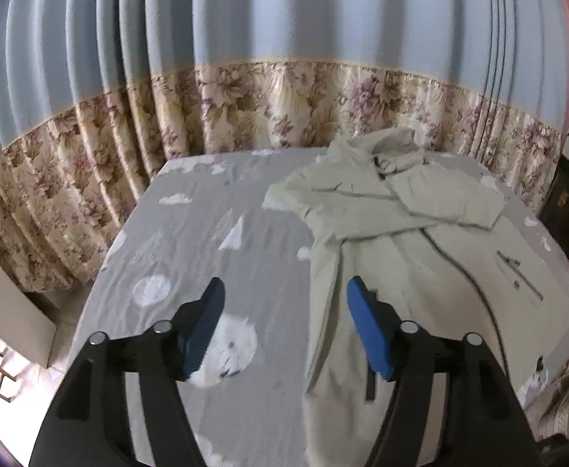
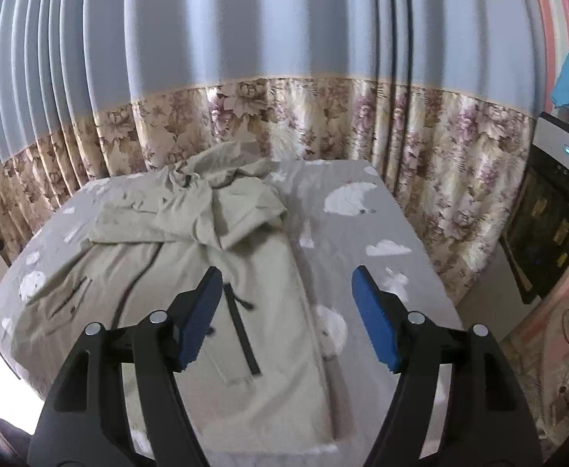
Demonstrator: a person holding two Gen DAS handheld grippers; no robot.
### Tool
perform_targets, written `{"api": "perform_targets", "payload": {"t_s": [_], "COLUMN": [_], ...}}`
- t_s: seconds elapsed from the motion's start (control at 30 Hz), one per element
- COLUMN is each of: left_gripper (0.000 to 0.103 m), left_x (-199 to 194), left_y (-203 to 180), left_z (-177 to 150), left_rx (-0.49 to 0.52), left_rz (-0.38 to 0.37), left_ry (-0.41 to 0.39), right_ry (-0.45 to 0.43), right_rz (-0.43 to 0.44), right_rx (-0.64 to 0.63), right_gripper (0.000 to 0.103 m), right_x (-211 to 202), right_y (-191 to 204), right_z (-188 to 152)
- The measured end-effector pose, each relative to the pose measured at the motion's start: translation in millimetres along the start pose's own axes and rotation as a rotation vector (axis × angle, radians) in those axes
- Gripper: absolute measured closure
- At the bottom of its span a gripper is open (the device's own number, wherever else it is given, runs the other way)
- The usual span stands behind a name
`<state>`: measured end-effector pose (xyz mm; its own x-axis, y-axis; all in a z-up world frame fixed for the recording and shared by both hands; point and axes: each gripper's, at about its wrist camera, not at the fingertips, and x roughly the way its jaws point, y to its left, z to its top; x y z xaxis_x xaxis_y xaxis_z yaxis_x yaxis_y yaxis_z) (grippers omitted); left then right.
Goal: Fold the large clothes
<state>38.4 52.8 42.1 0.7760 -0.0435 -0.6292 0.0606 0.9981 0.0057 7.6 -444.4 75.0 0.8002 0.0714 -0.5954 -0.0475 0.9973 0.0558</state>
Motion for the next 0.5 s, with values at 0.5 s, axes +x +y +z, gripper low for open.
{"api": "perform_targets", "payload": {"t_s": [0.5], "left_gripper": [0.026], "left_x": [94.3], "left_y": [-50.6], "left_z": [55.0], "left_rx": [0.054], "left_rz": [-0.084], "left_ry": [0.017], "right_ry": [0.162], "right_rz": [0.219], "right_rx": [-0.099], "right_gripper": [0.025], "right_x": [201.1], "right_y": [104.3], "right_z": [53.9]}}
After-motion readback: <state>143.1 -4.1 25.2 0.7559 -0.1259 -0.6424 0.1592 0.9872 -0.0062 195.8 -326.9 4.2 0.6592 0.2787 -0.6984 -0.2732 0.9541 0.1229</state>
